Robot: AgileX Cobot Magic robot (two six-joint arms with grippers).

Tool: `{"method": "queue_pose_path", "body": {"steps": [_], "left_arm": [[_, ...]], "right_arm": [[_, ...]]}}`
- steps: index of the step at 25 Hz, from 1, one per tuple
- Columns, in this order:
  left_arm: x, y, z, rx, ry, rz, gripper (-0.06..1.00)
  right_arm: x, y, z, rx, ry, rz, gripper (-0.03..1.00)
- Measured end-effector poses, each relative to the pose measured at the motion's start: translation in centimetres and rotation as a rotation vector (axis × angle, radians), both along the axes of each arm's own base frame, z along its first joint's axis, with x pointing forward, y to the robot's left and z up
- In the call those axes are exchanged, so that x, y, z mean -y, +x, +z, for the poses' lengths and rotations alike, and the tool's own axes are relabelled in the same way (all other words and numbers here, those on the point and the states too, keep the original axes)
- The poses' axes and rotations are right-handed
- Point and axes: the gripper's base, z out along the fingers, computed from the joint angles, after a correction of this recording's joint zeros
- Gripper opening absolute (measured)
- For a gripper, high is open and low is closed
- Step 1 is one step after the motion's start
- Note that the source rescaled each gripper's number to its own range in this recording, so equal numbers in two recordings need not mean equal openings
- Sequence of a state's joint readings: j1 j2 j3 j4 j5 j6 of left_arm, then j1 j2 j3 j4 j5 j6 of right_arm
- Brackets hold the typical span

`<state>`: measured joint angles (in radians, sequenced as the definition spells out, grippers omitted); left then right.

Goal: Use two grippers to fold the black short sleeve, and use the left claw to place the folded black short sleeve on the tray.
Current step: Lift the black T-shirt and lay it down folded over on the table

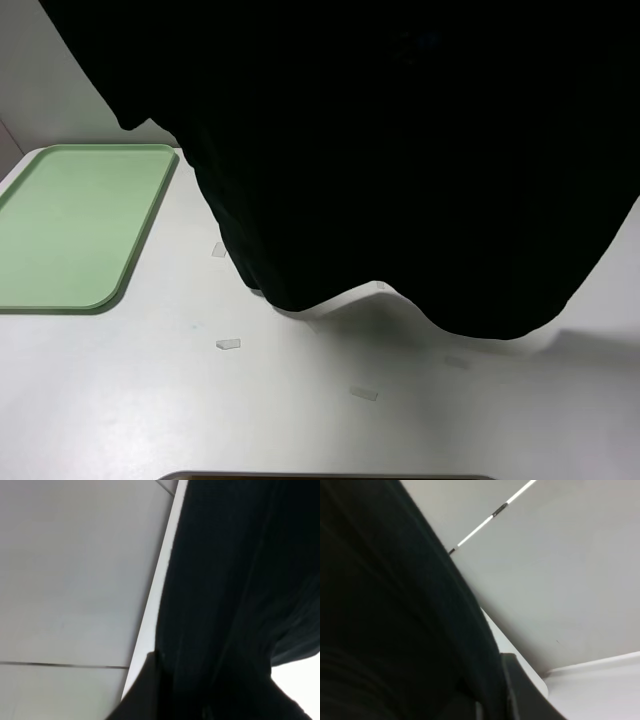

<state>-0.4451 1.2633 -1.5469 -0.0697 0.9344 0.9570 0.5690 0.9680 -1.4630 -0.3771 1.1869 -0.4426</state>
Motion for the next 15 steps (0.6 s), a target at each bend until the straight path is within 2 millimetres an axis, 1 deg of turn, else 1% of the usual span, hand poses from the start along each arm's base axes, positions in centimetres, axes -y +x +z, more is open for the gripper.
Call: {"method": "queue_pose_path", "body": {"steps": [4,7,15], "left_arm": [[-0.5,-1.0,0.8,0.022,-0.027,0.012,0.01],[-1.1,-2.6,1.5,0.020,-0.036,0.007,0.01],[-1.8,-4.5,1.8,-0.057,-0.060,0.031,0.01]], "right_arm": [[0.2,-0.7,0.2,0.007,0.030,0.011,0.00],[0.4,-1.3,0.4,0.011,0.059,0.022,0.00],[0.9,-3.2,0.8,0.015,0.158,0.053,0.00]]}}
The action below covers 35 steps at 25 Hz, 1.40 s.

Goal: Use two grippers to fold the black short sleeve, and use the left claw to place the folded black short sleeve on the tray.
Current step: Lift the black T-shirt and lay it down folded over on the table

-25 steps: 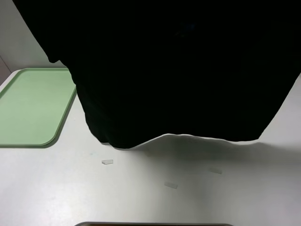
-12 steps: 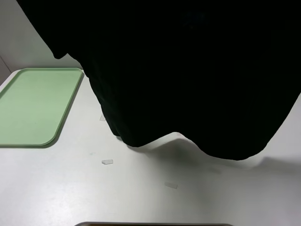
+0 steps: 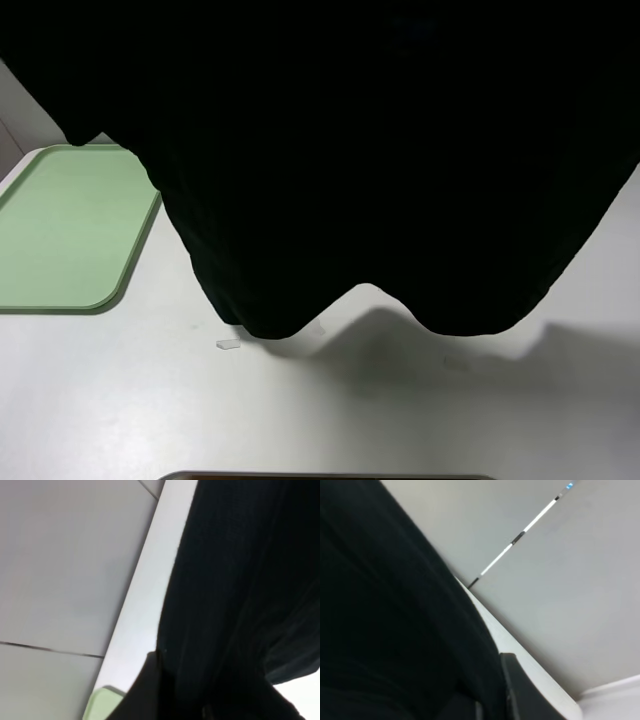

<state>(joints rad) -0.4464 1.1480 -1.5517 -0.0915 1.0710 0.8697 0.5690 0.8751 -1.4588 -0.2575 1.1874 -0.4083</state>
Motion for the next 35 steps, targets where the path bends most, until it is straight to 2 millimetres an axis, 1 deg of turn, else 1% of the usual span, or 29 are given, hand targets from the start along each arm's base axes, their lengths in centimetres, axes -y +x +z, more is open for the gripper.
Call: {"method": "queue_pose_path", "body": {"steps": [4,7,15,23,25,28,31,33,35], "left_arm": [[-0.3,-0.8,0.2,-0.021,-0.009,0.008,0.01],[-0.5,-1.5,0.2,-0.050,-0.019,0.009,0.01],[-0.8,-2.6,0.6,-0.064,-0.059,0.021,0.01],[-0.9,-2.9,0.6,-0.093,-0.107,0.059,0.01],[-0.8,-2.7,-0.3,-0.126,-0.093,0.061,0.01],[-0.6,-2.1,-3.0,-0.205,-0.046,0.072,0.01],[-0.4,-0.9,-6.1,-0.216,0.000,0.100,0.01],[-0.4,0.1,-7.6,-0.157,0.016,0.124,0.01],[-0.4,1.2,-9.1,-0.094,0.058,0.143,0.01]], "right_arm": [[0.4,-1.3,0.2,0.002,0.064,0.023,0.00],[0.6,-2.1,0.0,-0.004,0.096,0.035,0.00],[1.3,-3.5,-2.1,-0.046,0.142,0.026,0.00],[1.6,-4.3,-2.3,-0.039,0.187,0.028,0.00],[1.6,-4.2,-2.5,-0.043,0.181,0.025,0.00],[1.2,-3.2,-3.5,-0.074,0.133,0.003,0.00],[0.4,-1.2,-5.4,-0.131,0.038,-0.024,0.00],[-0.4,0.8,-6.5,-0.166,-0.040,-0.050,0.00],[-1.3,2.8,-7.2,-0.169,-0.099,-0.064,0.00]]}}
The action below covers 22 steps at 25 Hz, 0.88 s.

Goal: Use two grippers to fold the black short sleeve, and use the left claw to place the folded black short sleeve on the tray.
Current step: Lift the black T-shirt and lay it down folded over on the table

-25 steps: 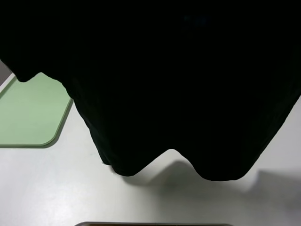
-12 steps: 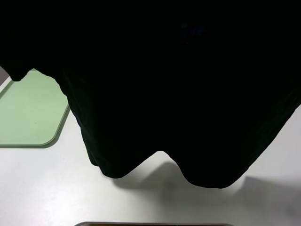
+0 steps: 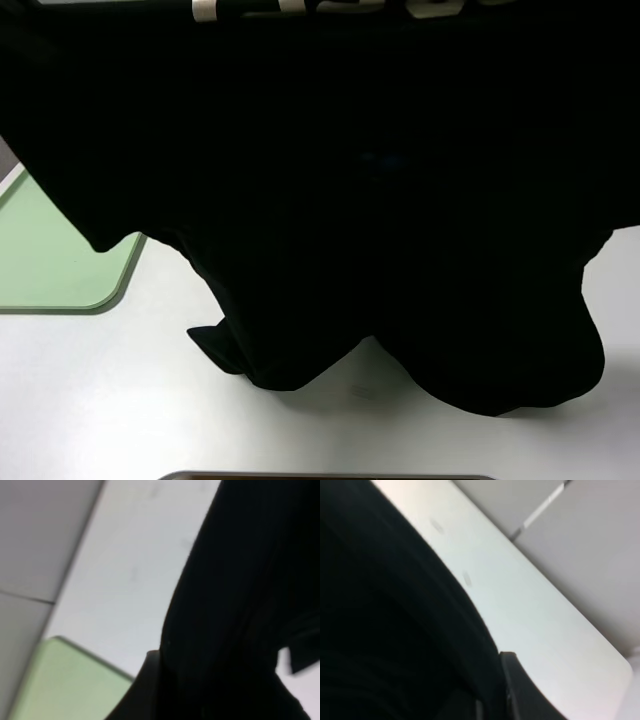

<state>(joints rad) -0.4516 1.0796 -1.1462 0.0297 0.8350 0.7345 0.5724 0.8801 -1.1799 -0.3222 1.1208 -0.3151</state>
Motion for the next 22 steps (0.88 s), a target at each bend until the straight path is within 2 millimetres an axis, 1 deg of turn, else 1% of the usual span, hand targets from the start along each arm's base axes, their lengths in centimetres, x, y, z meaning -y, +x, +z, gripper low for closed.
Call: {"method": "queue_pose_path", "body": {"steps": [2,4,6,8,10,12,15,17,20,22], "left_arm": [[0.0,1.3,-0.9,0.059,0.058,0.008,0.01],[0.3,3.2,-2.0,0.088,0.132,0.012,0.01],[0.6,5.1,-3.1,0.121,0.200,0.022,0.00],[1.0,7.5,-4.5,0.156,0.229,0.038,0.00],[1.0,9.5,-5.3,0.210,0.219,0.062,0.00],[0.9,11.6,-6.4,0.262,0.201,0.073,0.00],[0.9,14.0,-7.6,0.298,0.189,0.074,0.00],[1.0,15.1,-8.1,0.313,0.197,0.066,0.00],[1.4,16.8,-9.0,0.308,0.191,0.068,0.00],[1.6,17.5,-10.0,0.276,0.168,0.089,0.00]], "right_arm": [[-1.1,2.4,-0.6,0.023,-0.060,0.002,0.00],[-2.2,4.8,-1.2,0.060,-0.107,0.010,0.00],[-2.7,7.6,-2.3,0.075,-0.132,-0.008,0.00],[-2.6,10.4,-3.2,0.103,-0.128,-0.032,0.00],[-2.0,13.2,-4.4,0.126,-0.121,-0.063,0.00],[-1.5,15.4,-5.3,0.169,-0.110,-0.069,0.00],[-1.0,18.0,-6.5,0.226,-0.114,-0.057,0.00],[-0.8,19.4,-7.4,0.253,-0.128,-0.041,0.00],[-0.4,21.0,-8.7,0.272,-0.147,-0.023,0.00],[-0.3,21.7,-9.5,0.257,-0.156,-0.021,0.00]]}}
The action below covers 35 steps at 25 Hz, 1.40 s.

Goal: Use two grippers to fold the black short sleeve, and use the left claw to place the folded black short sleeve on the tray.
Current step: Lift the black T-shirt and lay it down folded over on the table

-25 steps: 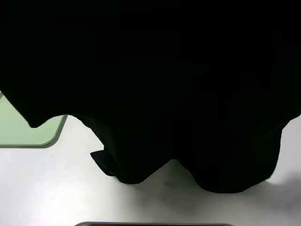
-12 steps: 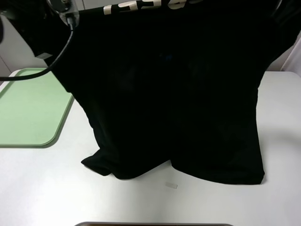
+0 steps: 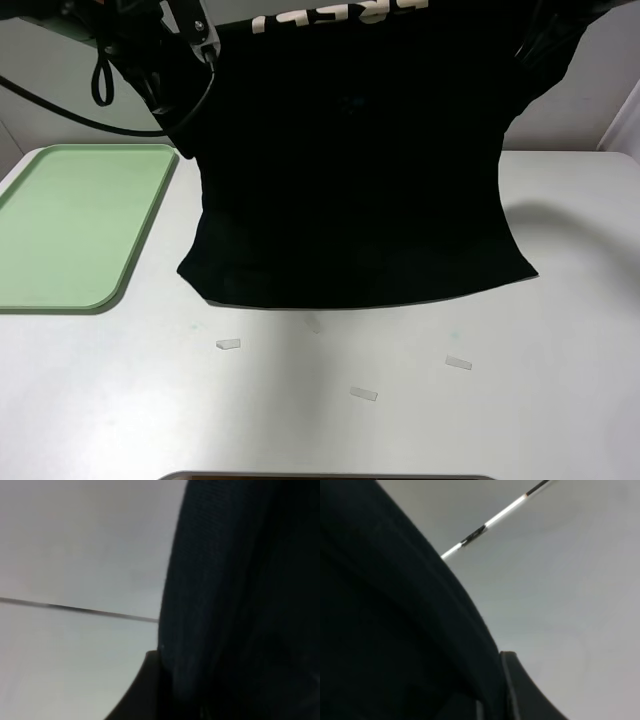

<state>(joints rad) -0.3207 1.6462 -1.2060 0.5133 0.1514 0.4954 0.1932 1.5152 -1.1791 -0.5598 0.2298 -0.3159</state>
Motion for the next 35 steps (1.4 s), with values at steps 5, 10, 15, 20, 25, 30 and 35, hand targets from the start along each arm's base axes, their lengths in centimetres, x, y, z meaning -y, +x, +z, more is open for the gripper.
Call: {"method": "queue_pose_path", "body": {"steps": [5,10,15,20,25,30,35], "left_arm": [[0.4,0.6,-2.4,-0.112,-0.103,0.082,0.00],[0.6,0.6,-4.5,-0.198,-0.158,0.125,0.00],[0.7,1.0,-7.0,-0.240,-0.113,0.113,0.00],[1.0,2.0,-9.1,-0.205,-0.029,0.031,0.00],[1.6,2.8,-9.5,-0.124,-0.034,-0.045,0.00],[1.8,3.1,-9.1,-0.070,-0.077,-0.068,0.00],[1.9,2.5,-9.8,-0.186,-0.175,0.069,0.00]], "right_arm": [[0.4,1.0,-2.2,-0.080,0.028,-0.038,0.00],[0.5,1.3,-4.3,-0.206,0.059,-0.100,0.00],[0.5,1.5,-5.8,-0.267,0.070,-0.119,0.00],[0.4,2.2,-7.0,-0.276,0.061,-0.109,0.00],[1.4,3.2,-7.6,-0.222,0.046,-0.090,0.00],[2.2,3.7,-7.2,-0.168,0.060,-0.089,0.00],[2.4,2.4,-8.8,-0.359,0.132,-0.210,0.00]]}}
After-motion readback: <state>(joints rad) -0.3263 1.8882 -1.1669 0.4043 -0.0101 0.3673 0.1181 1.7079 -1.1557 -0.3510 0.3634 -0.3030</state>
